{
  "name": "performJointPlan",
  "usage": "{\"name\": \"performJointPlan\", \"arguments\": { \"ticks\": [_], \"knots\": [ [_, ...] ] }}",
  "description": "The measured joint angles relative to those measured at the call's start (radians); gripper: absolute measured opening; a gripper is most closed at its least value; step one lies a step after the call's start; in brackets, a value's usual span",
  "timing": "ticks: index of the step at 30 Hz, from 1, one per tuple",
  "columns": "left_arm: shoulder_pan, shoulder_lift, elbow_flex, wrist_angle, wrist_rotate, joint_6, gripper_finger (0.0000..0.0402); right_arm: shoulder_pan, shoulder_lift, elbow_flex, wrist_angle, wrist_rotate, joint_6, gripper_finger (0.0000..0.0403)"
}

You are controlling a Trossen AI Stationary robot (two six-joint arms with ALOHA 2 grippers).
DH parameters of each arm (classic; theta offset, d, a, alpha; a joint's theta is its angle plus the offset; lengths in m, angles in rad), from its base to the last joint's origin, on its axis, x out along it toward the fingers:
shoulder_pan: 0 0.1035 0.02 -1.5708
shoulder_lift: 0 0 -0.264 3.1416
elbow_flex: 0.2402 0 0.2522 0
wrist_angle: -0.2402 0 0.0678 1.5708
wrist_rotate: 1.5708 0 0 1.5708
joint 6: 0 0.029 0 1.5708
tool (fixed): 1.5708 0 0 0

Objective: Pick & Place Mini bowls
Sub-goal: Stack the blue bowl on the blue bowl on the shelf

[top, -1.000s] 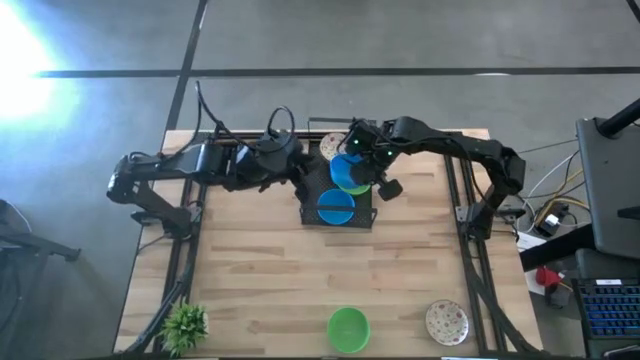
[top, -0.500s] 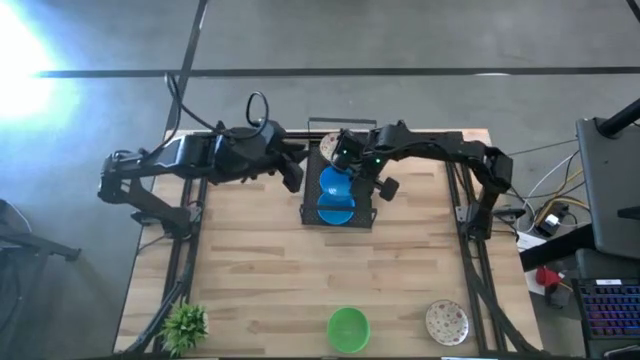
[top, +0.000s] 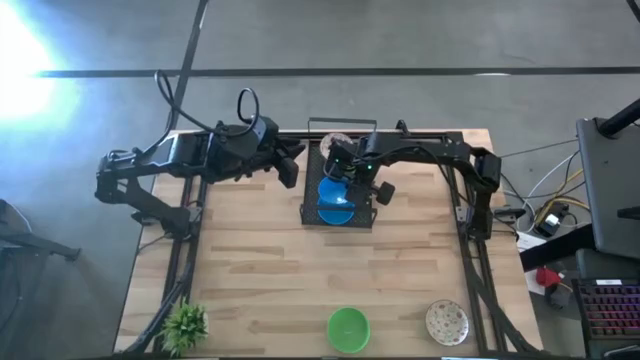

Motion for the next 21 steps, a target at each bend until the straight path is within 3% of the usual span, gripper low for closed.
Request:
{"name": "performJointPlan", "arguments": {
  "ticks": [7,13,21],
  "knots": [
    [0.001,0.000,0.000,-0.002,-0.013,0.011,0.0085,0.034,0.002,-0.003,0.002,-0.050,-0.009,0.0008],
    [0.001,0.000,0.000,-0.002,-0.012,0.012,0.0085,0.044,0.042,-0.004,0.010,-0.024,-0.006,0.0008],
    [0.001,0.000,0.000,-0.002,-0.012,0.011,0.0085,0.044,0.065,-0.005,0.059,-0.022,0.121,0.0008]
  ]
}}
